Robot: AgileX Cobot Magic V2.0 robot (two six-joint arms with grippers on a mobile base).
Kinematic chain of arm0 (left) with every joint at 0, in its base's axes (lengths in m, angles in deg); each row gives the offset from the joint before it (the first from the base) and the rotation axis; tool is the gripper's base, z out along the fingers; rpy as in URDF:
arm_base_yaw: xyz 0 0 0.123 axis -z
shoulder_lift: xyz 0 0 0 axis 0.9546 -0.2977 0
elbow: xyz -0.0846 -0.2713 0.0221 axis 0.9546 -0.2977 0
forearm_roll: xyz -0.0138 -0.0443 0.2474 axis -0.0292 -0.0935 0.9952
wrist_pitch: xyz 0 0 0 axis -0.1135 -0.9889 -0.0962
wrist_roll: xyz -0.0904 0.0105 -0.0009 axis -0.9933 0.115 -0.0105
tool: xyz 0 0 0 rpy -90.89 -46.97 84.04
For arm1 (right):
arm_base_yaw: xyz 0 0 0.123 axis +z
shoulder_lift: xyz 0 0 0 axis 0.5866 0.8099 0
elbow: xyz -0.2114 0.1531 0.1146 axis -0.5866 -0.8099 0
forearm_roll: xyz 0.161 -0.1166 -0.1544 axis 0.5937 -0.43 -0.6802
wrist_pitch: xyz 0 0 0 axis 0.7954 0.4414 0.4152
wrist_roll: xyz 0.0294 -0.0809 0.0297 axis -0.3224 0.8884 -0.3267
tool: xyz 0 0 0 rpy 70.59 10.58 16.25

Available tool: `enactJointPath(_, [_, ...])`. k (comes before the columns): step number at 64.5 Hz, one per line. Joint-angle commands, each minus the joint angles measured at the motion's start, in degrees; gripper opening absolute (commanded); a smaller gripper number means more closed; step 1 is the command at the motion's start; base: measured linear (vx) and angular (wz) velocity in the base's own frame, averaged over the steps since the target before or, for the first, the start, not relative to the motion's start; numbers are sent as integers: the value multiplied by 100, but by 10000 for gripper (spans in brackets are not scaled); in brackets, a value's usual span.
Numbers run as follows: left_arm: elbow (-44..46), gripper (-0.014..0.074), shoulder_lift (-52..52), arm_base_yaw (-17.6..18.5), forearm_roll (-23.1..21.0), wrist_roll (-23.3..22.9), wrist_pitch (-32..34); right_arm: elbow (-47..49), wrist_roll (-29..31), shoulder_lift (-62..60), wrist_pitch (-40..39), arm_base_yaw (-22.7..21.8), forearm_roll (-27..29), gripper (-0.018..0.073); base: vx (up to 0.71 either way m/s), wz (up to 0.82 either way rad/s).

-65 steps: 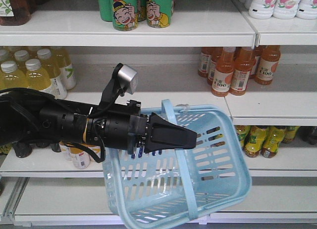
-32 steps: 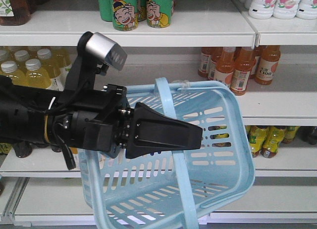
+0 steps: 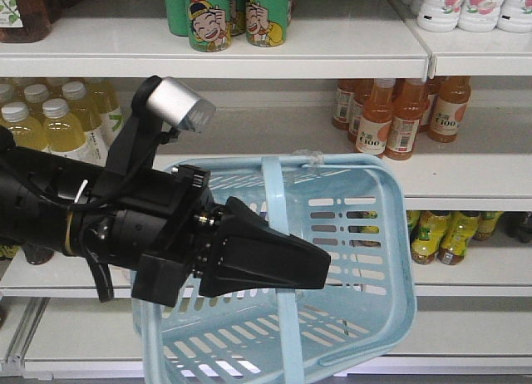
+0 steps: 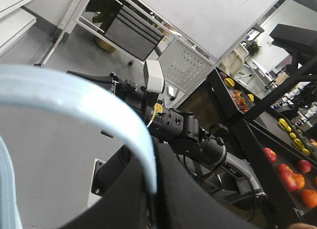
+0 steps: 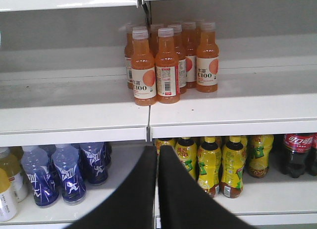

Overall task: Place coke in basket with both arms
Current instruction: 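Raise the held basket toward the robot with the left gripper, then turn the base away from the shelf carrying the basket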

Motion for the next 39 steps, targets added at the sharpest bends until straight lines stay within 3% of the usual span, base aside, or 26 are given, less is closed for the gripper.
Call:
enactJointPath(1, [153,-7,215,15,-496,27,1048,-61,39,-101,-409,-32,-58,-4,0,0])
enactJointPath(39, [153,-7,215,15,-502,27,1048,-61,39,-101,-409,-32,-58,-4,0,-1])
